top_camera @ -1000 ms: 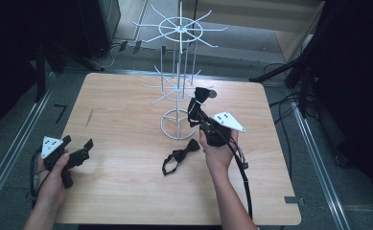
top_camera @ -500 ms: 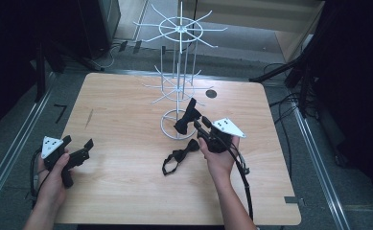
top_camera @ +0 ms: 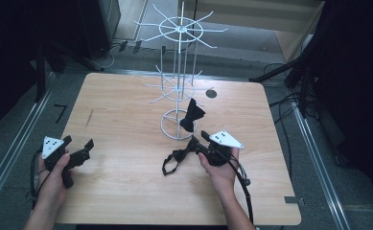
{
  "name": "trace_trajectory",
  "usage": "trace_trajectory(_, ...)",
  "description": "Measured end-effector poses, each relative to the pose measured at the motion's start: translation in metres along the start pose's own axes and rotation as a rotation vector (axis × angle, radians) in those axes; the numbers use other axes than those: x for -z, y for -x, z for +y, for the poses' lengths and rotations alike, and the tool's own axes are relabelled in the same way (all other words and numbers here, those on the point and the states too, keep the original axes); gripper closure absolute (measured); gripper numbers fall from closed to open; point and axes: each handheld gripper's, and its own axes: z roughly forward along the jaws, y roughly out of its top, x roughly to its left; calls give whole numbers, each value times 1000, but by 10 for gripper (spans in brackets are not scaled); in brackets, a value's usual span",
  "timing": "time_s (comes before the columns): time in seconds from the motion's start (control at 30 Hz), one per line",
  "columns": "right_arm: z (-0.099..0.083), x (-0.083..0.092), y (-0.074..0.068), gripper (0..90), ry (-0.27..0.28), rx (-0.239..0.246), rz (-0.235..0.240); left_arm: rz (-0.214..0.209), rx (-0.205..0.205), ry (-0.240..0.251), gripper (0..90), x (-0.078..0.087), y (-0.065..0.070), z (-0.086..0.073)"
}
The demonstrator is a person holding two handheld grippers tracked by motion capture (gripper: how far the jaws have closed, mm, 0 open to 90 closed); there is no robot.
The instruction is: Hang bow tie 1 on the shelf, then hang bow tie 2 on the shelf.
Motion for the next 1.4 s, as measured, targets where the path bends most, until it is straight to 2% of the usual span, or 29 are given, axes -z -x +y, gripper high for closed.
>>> trace_trajectory(0.13, -4, -1, -2, 563, -23, 14, 27, 0, 1, 2, 139, 0, 0, 0)
trace_trajectory(0.7, -14, -10, -16, 567, -98, 58, 91, -6, 2, -1, 139, 0, 0, 0)
trace_trajectory(0.77, -15, -10, -17, 572, -100, 69, 80, -8, 3, 0, 139, 0, 0, 0)
trace_trajectory(1.07, -20, -14, -19, 574, -133, 69, 91, -10, 11, 6, 139, -1, 0, 0)
trace_trajectory(1.23, -22, -19, -21, 557, -151, 107, 69, -12, 10, 6, 139, -1, 0, 0)
trace_trajectory(1.4, -26, -24, -20, 557, -198, 123, 57, -12, 8, 5, 140, -1, 0, 0)
